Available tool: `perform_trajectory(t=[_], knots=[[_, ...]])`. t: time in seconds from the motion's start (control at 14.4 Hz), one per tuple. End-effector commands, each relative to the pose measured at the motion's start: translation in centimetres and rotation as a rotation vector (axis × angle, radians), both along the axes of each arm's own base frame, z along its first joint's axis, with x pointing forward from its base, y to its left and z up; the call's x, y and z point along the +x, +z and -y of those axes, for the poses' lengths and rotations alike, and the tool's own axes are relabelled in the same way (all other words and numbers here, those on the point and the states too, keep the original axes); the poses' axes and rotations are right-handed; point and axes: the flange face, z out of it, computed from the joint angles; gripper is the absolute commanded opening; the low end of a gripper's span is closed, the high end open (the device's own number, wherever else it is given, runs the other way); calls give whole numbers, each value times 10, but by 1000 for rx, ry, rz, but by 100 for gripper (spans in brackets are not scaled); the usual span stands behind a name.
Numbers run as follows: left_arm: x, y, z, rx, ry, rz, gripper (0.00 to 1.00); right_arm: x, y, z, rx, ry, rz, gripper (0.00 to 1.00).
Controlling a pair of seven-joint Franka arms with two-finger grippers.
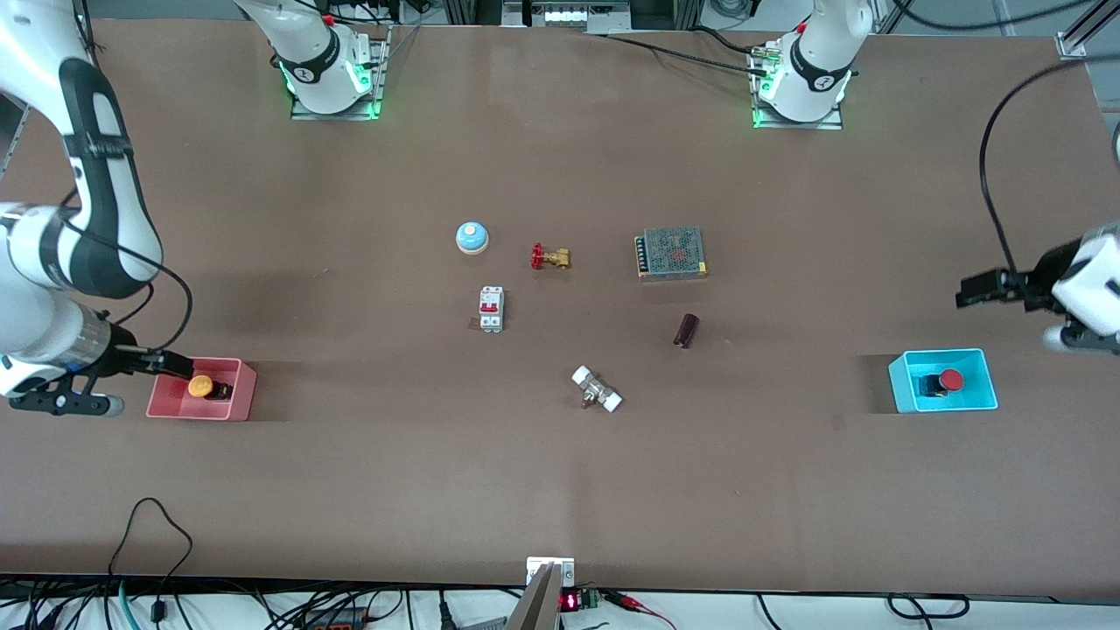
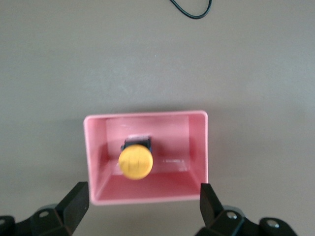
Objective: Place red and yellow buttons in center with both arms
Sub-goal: 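Lower both grippers and grasp the yellow and red buttons in the boxes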
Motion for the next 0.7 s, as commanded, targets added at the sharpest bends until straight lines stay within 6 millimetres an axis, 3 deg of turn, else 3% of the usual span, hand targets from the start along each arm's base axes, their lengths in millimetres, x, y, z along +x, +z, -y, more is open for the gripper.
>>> perform_trajectory(t=[0.0, 0.14, 0.28, 0.42, 0.63], knots=[[38, -55, -25, -14, 21, -19, 100, 6, -14, 0, -5, 20, 25, 100], [52, -81, -47, 42, 31, -7, 100, 8, -24, 0, -4, 23, 42, 100], [60, -96, -55, 131, -4, 30, 100, 10, -34, -2, -3, 26, 56, 100], [63, -132, -64, 135, -4, 24, 100, 7, -47, -3, 0, 28, 50, 100], [63, -170, -69, 118, 2, 8, 100, 4, -65, -3, 4, 41, 21, 100]])
